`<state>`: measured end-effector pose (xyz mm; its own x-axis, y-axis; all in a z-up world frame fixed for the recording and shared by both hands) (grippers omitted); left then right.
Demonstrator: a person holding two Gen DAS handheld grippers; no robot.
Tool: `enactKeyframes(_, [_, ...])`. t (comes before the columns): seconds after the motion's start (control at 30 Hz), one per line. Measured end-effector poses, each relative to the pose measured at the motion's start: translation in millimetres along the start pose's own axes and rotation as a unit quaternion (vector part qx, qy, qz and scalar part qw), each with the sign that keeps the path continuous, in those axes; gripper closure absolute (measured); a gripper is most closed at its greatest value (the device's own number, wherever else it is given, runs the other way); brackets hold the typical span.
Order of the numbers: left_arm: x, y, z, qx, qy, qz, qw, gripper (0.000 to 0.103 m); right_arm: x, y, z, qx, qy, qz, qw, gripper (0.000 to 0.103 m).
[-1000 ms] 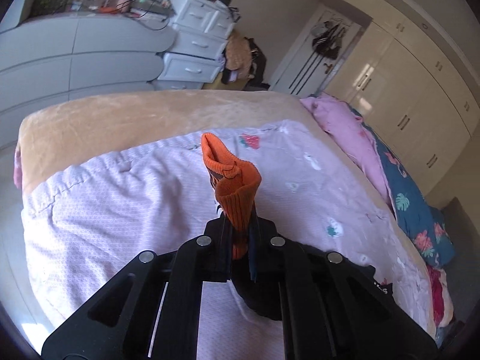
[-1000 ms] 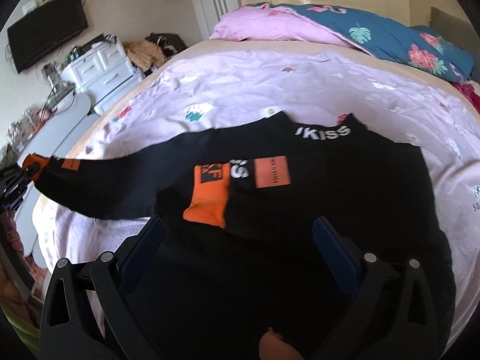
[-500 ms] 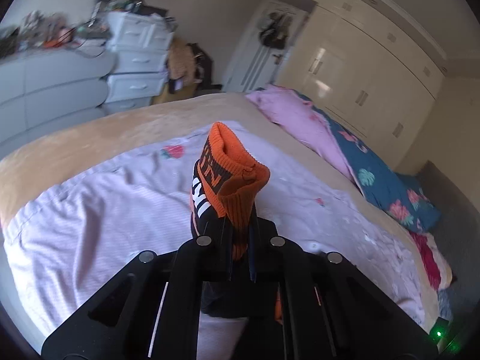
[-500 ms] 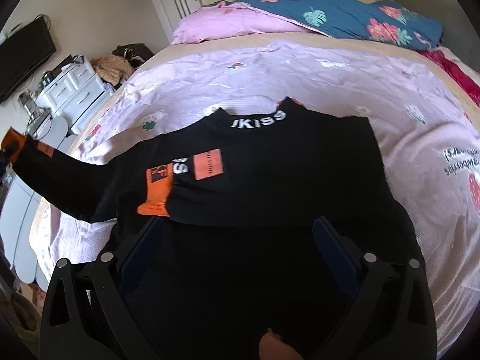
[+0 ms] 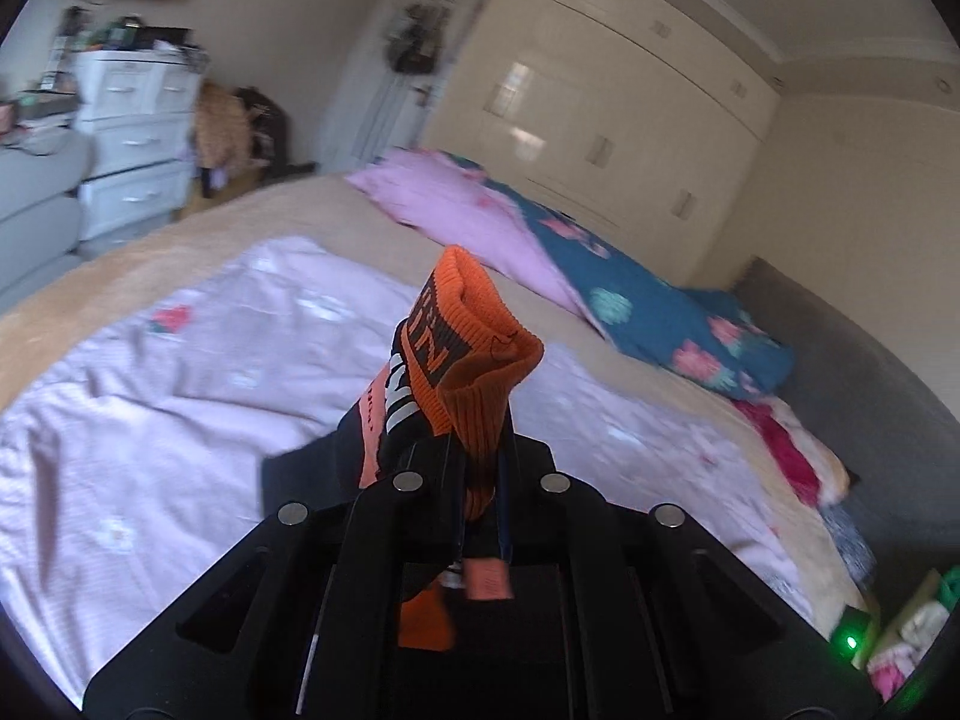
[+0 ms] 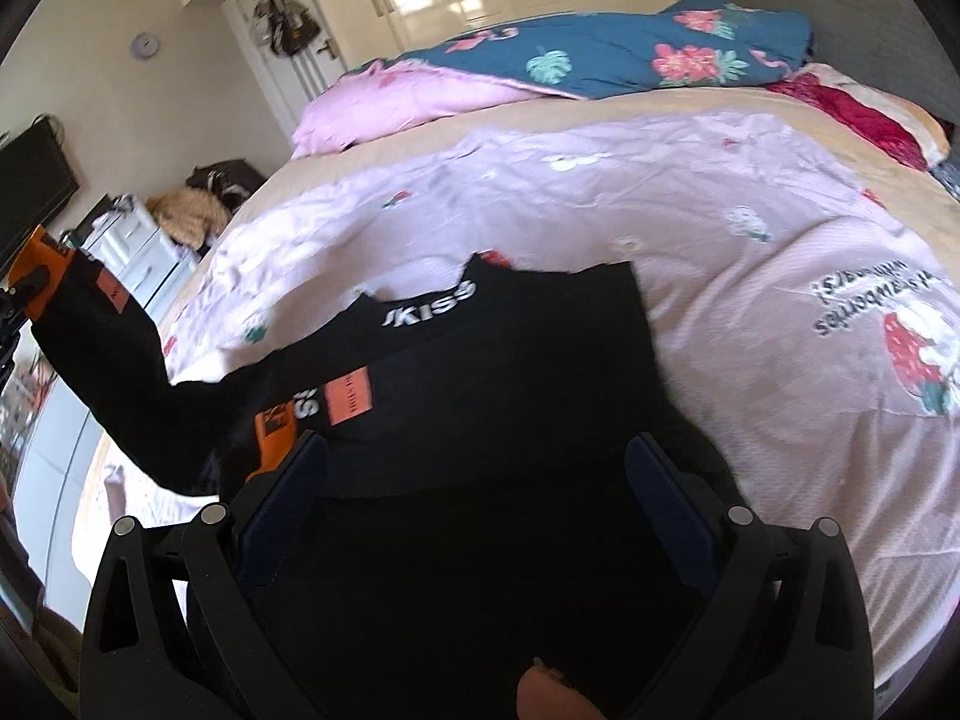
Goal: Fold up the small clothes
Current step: 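Lift the sleeve with the left gripper and fold it over the first sleeve, then open the left gripper and withdraw it from the folded sleeve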
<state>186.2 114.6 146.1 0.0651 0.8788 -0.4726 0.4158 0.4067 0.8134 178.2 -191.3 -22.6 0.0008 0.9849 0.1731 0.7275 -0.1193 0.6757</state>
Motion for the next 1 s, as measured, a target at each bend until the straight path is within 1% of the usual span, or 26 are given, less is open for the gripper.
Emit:
enactKeyframes(0.07, [-12.3,-9.9,12.1,0.017,-0.024,0.003,0.9996,0.101,-11.7,1.7,-0.4,-0.002,-0.01,0.012,1.0,0.004])
enactKeyframes(0.1, [-19.9,-18.6,21.1,0.032,-0.04,0.005,0.9987,0.101,-17.7,2.0,-0.6,-0.002,-0.015,0.018,1.0,0.004])
enactKeyframes(0.2, [-30.2,-40.6,39.3,0.065,-0.058,0.014,0.9961,0.101,-35.5,3.7,-0.4,-0.001,-0.027,0.037,0.999,0.004])
enactKeyframes(0.3, [-36.3,-68.4,60.5,0.109,-0.079,0.013,0.9909,0.101,-53.7,5.1,-1.0,-0.001,-0.036,0.058,0.998,0.004])
enactKeyframes(0.4, [-37.8,-98.6,79.8,0.154,-0.089,0.017,0.9839,0.101,-66.8,6.0,-2.2,-0.004,-0.042,0.072,0.996,0.004])
enactKeyframes(0.5, [-39.8,-131.4,97.5,0.2,-0.101,0.022,0.9743,0.101,-77.1,5.6,-1.3,-0.004,-0.051,0.083,0.995,0.004])
enactKeyframes(0.6, [-45.7,-153.1,104.6,0.23,-0.112,0.036,0.966,0.101,-84.8,4.8,1.9,0.001,-0.057,0.092,0.994,0.004])
enactKeyframes(0.7, [-56.9,-174.9,109.8,0.259,-0.13,0.058,0.9554,0.101,-89.7,3.3,7.0,0.007,-0.064,0.099,0.993,0.004])
enactKeyframes(0.77, [-60.4,-187.3,112.6,0.277,-0.141,0.063,0.9486,0.099,-91.4,1.4,10.7,0.013,-0.067,0.102,0.992,0.004])
enactKeyframes(0.8, [-62.5,-193.3,114.3,0.285,-0.146,0.068,0.9447,0.097,-91.7,0.3,12.6,0.016,-0.069,0.103,0.992,0.004])
enactKeyframes(0.87, [-65.6,-203.2,116.4,0.298,-0.151,0.082,0.9391,0.088,-91.8,-1.6,16.5,0.02,-0.069,0.102,0.992,0.004])
enactKeyframes(0.93, [-67.7,-213.2,116.7,0.313,-0.161,0.086,0.9321,0.067,-91.6,-3.6,20.3,0.025,-0.071,0.1,0.992,0.004])
enactKeyframes(1.0, [-69.5,-218.5,114.0,0.321,-0.178,0.082,0.9266,0.058,-91.4,-5.6,25.0,0.032,-0.069,0.1,0.992,0.004])
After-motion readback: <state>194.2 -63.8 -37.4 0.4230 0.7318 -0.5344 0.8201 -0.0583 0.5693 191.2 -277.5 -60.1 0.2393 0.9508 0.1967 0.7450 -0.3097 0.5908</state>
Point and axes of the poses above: each gripper's, at about its wrist camera, not at the fingertips, and z roughly the way its jaws point, x to its left, y to its top, the point moved 6 cm from there along z, roughly the way its jaws point, and after that the axes turned 11 degrees about -y, right-handed, at the moved point
